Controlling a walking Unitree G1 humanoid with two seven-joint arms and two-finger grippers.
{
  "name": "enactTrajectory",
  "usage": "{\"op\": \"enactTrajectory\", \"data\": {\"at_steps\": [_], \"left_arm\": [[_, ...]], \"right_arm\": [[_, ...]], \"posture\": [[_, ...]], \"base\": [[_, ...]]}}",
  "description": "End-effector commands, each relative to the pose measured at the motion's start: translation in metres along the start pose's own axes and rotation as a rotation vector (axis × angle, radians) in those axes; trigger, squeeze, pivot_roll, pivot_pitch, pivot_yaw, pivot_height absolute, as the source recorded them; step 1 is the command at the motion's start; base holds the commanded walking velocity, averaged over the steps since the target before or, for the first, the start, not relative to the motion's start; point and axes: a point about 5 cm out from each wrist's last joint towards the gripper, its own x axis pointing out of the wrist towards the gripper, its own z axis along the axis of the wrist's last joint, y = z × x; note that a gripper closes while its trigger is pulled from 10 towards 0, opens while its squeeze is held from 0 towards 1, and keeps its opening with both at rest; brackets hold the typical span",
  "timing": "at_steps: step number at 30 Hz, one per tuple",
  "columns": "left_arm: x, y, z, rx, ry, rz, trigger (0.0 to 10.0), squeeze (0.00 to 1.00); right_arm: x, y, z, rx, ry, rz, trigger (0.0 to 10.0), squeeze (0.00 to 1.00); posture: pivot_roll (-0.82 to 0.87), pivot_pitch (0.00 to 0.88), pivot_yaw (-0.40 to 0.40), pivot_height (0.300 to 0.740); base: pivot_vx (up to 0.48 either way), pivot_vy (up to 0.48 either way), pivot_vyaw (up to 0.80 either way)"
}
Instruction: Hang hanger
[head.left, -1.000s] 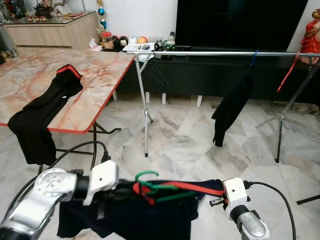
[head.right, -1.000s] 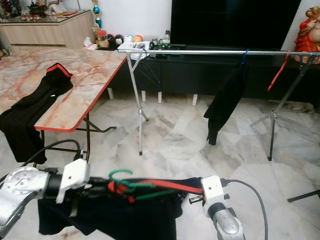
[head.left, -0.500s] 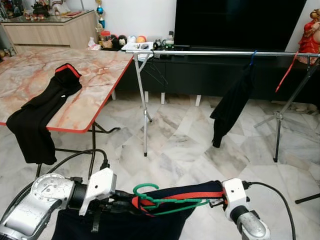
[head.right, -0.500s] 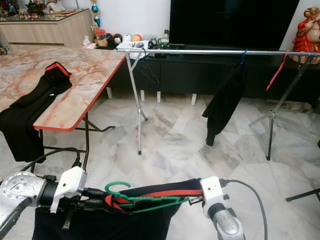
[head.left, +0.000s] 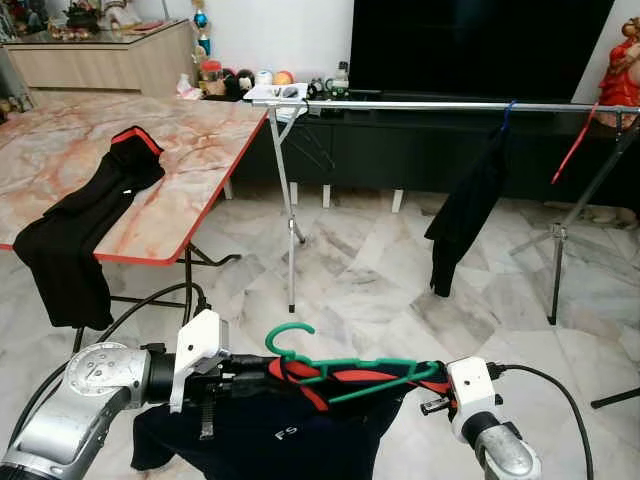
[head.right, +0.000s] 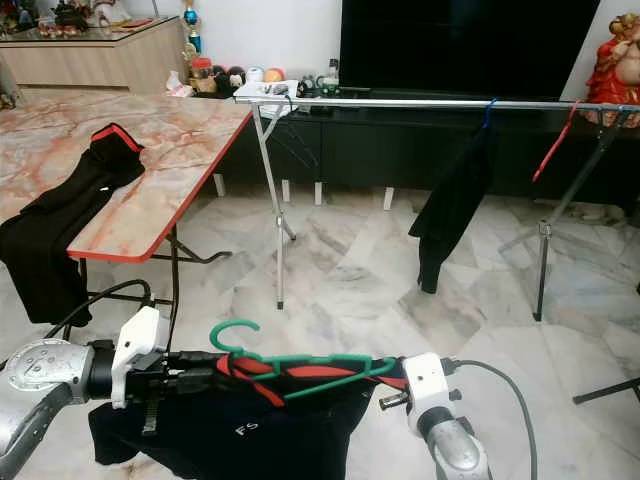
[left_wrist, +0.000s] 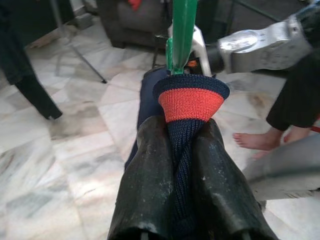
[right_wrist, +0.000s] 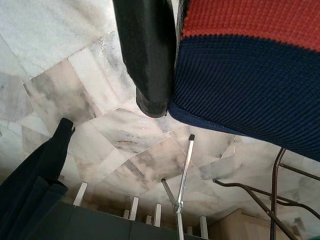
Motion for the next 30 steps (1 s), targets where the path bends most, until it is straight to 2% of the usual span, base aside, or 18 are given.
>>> {"op": "enactTrajectory", "data": {"at_steps": [1,2,3,4,11,13,15,19,23,24,26,27,29,30], "left_arm": [[-0.005,0.006,-0.001,0.006,0.031,0.06,10.0,0.0],[-0.002,0.007,-0.002,0.005,0.027,0.082,10.0,0.0],[0.005,0.009,-0.003,-0.012,0.009,0.124,10.0,0.0],[0.007,0.008,-0.003,-0.017,0.002,0.132,10.0,0.0],[0.019,0.002,-0.004,-0.036,-0.019,0.152,10.0,0.0],[0.024,0.001,-0.004,-0.043,-0.031,0.163,10.0,0.0],[0.03,0.001,-0.003,-0.056,-0.058,0.18,10.0,0.0],[0.039,0.0,-0.001,-0.078,-0.096,0.197,10.0,0.0],[0.048,0.002,0.001,-0.094,-0.134,0.241,10.0,0.0],[0.053,0.002,0.003,-0.103,-0.161,0.264,10.0,0.0],[0.056,0.002,0.005,-0.115,-0.183,0.275,10.0,0.0],[0.057,0.002,0.006,-0.124,-0.196,0.276,10.0,0.0],[0.062,0.0,0.006,-0.139,-0.209,0.273,10.0,0.0],[0.063,-0.001,0.006,-0.139,-0.206,0.268,10.0,0.0]], "right_arm": [[-0.005,-0.007,-0.009,0.025,0.038,-0.051,1.2,0.0],[-0.005,-0.006,-0.009,0.03,0.041,-0.052,4.8,0.0],[-0.005,-0.004,-0.01,0.044,0.044,-0.056,10.0,0.98],[-0.005,-0.004,-0.01,0.054,0.045,-0.057,10.0,1.0],[-0.006,0.004,-0.017,0.103,0.079,-0.025,10.0,1.0],[-0.006,0.011,-0.019,0.12,0.087,0.034,10.0,1.0],[-0.007,0.025,-0.024,0.126,0.117,0.142,10.0,1.0],[-0.01,0.037,-0.03,0.111,0.152,0.247,10.0,1.0],[-0.012,0.047,-0.031,0.17,0.144,0.352,10.0,1.0],[-0.014,0.051,-0.031,0.21,0.14,0.407,10.0,1.0],[-0.014,0.053,-0.031,0.242,0.133,0.436,10.0,1.0],[-0.014,0.054,-0.03,0.274,0.123,0.45,10.0,0.9],[-0.015,0.057,-0.027,0.369,0.095,0.518,10.0,0.0],[-0.016,0.059,-0.026,0.383,0.091,0.543,10.0,0.0]], "posture": [[0.12,0.006,0.003,0.74],[0.12,0.005,0.002,0.74],[0.12,0.005,0.003,0.74],[0.12,0.005,0.003,0.74],[0.12,0.008,0.006,0.74],[0.12,0.008,0.008,0.74],[0.12,0.008,0.01,0.74],[0.12,0.007,0.011,0.74],[0.12,0.008,0.013,0.74],[0.11,0.008,0.015,0.74],[0.11,0.008,0.015,0.74],[0.11,0.009,0.015,0.74],[0.11,0.011,0.016,0.74],[0.11,0.011,0.016,0.74]], "base": [[0.0,0.0,0.0],[0.0,0.0,0.0],[0.0,0.0,0.0],[0.0,0.0,0.0],[0.0,0.0,0.0],[0.0,0.0,0.0],[0.0,0.0,0.0],[0.0,0.0,0.0],[0.0,0.0,0.0],[0.0,0.0,0.0],[0.0,0.0,0.0],[0.0,0.0,0.0],[0.0,0.0,0.0],[0.0,0.0,0.0]]}}
